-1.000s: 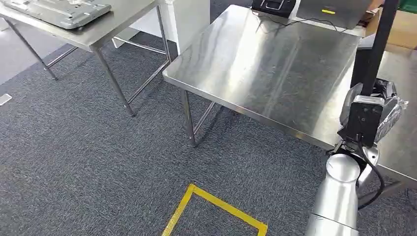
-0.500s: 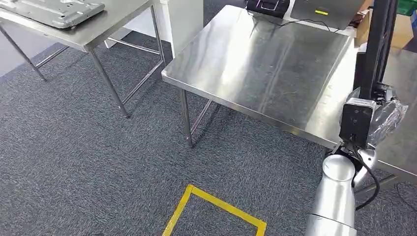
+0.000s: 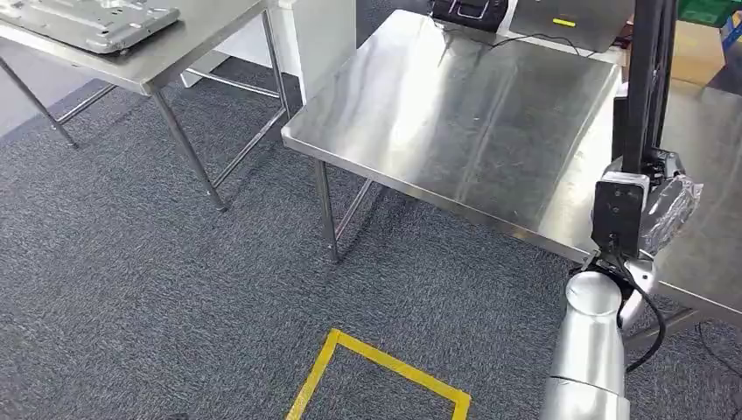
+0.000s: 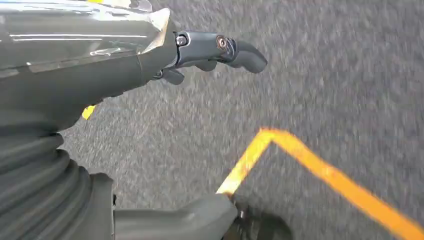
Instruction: Take the parts from the cabinet and place them on the table.
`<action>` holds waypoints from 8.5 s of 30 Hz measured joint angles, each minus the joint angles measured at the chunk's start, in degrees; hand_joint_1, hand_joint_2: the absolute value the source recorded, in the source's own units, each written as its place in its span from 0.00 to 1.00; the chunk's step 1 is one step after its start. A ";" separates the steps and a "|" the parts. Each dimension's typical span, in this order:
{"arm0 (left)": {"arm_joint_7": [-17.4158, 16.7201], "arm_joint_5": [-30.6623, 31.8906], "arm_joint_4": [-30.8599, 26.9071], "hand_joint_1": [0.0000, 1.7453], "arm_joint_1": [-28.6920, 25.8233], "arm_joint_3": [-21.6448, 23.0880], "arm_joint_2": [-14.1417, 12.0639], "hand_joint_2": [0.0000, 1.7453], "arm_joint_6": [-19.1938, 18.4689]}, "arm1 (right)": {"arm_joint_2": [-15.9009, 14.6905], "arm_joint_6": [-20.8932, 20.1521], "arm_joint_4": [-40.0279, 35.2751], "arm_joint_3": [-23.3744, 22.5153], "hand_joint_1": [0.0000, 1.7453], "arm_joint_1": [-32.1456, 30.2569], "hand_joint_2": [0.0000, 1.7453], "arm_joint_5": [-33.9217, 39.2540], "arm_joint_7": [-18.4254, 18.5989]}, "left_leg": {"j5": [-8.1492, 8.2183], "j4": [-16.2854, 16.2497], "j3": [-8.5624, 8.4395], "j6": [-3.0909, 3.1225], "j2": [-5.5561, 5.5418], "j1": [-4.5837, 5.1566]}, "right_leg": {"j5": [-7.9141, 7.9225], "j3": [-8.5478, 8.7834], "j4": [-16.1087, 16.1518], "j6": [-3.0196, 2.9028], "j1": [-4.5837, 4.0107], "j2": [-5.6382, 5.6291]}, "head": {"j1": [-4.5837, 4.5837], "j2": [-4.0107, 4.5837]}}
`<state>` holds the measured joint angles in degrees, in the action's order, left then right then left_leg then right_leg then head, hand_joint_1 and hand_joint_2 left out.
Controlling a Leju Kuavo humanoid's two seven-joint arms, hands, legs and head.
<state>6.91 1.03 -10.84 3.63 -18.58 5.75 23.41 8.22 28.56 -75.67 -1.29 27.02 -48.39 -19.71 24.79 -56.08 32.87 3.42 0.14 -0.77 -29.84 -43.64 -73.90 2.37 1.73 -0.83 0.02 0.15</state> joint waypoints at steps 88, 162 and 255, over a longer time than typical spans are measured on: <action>3.52 3.32 0.11 0.00 0.39 -2.03 0.94 1.00 -1.84 | -10.82 -4.58 40.27 -3.08 1.00 12.02 1.00 -37.27 27.64 | -1.24 -1.37 3.11 -2.18 -0.44 0.79 | 4.85 10.27 17.38 -0.39 -0.39 0.72 | 0.22 0.00; 3.41 -0.02 0.09 0.00 0.29 -14.93 3.17 0.00 1.62 | 3.76 -3.86 -16.78 18.93 0.00 -21.68 0.00 17.38 -16.81 | -0.37 -1.86 2.73 -0.16 -0.62 1.65 | 4.97 11.28 18.57 1.85 0.47 0.86 | 0.26 0.00; 3.19 7.32 -0.11 0.00 1.08 -14.21 4.13 0.00 -2.43 | 1.51 -6.91 -13.44 13.05 0.00 -28.87 0.00 18.21 -12.96 | 4.45 -2.65 -2.17 -2.40 -0.59 -0.50 | 7.09 7.27 15.86 1.55 -0.61 1.82 | 0.61 0.00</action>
<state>10.10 8.35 -10.95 4.72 -32.79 9.88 20.98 9.73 21.66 -89.11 11.76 -1.86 -30.18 -32.68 29.24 -58.73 30.70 1.02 -0.46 -1.26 -22.75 -36.37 -58.04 3.92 1.12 0.99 0.63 0.15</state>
